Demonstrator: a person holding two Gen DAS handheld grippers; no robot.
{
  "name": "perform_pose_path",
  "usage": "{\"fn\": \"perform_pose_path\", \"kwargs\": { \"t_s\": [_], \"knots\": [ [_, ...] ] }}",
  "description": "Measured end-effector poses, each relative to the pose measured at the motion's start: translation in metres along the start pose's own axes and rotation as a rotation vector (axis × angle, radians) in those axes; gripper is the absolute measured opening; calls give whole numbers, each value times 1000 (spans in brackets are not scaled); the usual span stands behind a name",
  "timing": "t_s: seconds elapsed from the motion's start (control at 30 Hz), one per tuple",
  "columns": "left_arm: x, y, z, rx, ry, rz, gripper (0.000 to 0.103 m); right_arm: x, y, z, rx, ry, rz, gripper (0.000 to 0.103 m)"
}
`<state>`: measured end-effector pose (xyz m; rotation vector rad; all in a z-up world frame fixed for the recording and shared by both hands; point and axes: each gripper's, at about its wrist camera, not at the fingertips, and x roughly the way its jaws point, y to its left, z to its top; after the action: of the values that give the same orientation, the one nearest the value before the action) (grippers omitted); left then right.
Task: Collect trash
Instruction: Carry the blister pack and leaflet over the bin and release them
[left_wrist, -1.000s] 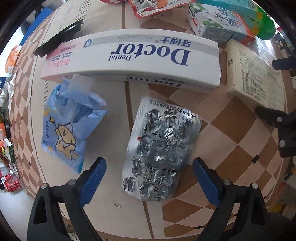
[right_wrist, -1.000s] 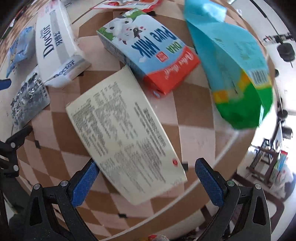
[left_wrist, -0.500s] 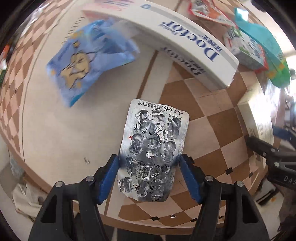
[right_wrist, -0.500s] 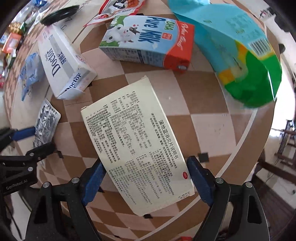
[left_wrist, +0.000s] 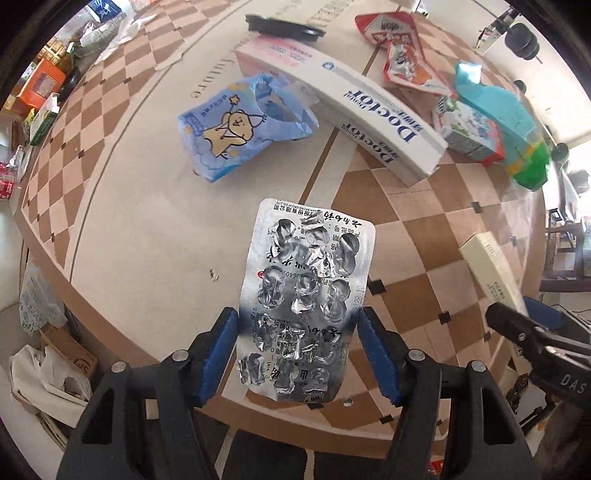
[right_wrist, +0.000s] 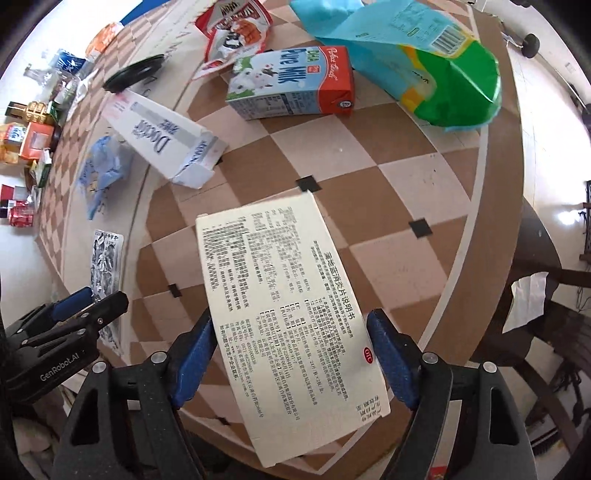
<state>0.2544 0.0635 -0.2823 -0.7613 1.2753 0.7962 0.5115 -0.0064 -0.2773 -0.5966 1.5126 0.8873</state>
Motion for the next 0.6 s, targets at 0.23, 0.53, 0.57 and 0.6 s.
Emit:
{"fn": "perform_pose_path", "kwargs": {
  "t_s": [0.23,0.53,0.57,0.6],
  "knots": [
    [-24,34,-54,29,-67,-37,64,0,20,-68,44,-57,-9,79],
    [-14,91,-132,-36,-58,-169,64,-3,68,-172,146,-164,82,79],
    [-10,101,-143,-48,-45,-183,64,-2,71,-186,156,-164,87,79],
    [-5,110,-152,-60,-33,-189,64,0,73,-199,163,-162,97,79]
  ]
}}
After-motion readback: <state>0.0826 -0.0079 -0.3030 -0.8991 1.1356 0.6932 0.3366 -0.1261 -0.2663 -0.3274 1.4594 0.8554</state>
